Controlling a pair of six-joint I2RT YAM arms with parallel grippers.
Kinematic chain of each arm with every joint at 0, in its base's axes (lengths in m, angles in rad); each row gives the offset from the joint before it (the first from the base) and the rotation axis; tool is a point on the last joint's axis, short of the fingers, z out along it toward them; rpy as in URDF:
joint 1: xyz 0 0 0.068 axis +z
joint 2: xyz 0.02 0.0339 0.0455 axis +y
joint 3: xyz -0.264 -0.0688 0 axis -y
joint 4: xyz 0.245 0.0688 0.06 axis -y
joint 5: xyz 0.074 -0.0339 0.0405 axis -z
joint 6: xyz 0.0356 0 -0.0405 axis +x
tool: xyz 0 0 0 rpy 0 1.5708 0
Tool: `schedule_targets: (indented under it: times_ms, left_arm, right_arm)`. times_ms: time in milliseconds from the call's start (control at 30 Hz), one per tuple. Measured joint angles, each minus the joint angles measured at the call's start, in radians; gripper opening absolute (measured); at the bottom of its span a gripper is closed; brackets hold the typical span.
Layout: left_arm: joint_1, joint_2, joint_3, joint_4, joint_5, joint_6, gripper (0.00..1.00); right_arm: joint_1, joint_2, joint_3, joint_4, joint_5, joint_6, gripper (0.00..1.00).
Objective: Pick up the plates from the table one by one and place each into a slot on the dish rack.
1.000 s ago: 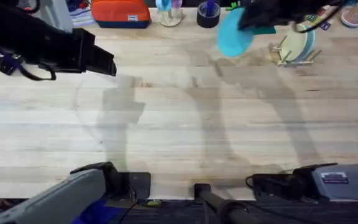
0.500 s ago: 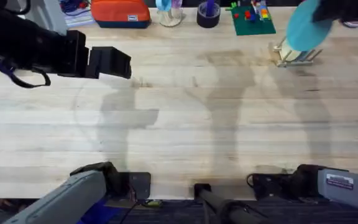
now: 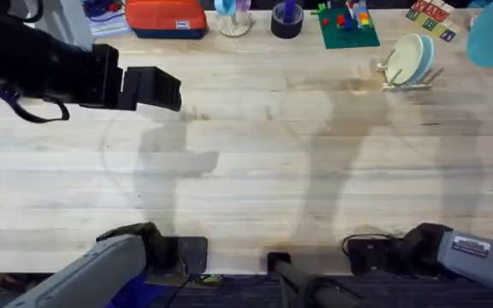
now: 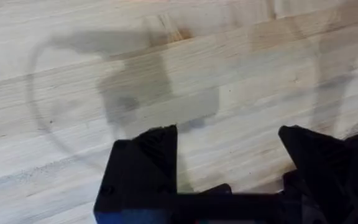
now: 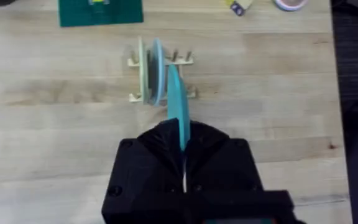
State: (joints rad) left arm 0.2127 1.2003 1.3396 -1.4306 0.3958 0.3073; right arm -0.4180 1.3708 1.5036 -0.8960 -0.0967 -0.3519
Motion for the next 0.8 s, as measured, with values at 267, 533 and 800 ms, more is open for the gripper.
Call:
schedule_targets:
  times_ms: [267,533,800]
  left_arm:
    - [0.0,0.0,0.0,-0.022,0.0,0.0,0.992]
    - [0.0,0.0,0.0,-0.022,0.0,0.0,0.993]
    - [0.0,0.0,0.0,-0.022,0.0,0.0,0.993]
  right_arm:
    - [-0.011,0.027,0.0,0.034,0.0,0.004,0.029]
    - [-0.011,0.1,0.0,0.095,0.0,0.036,0.029]
    - [-0.011,0.143,0.0,0.128,0.0,0.039,0.03]
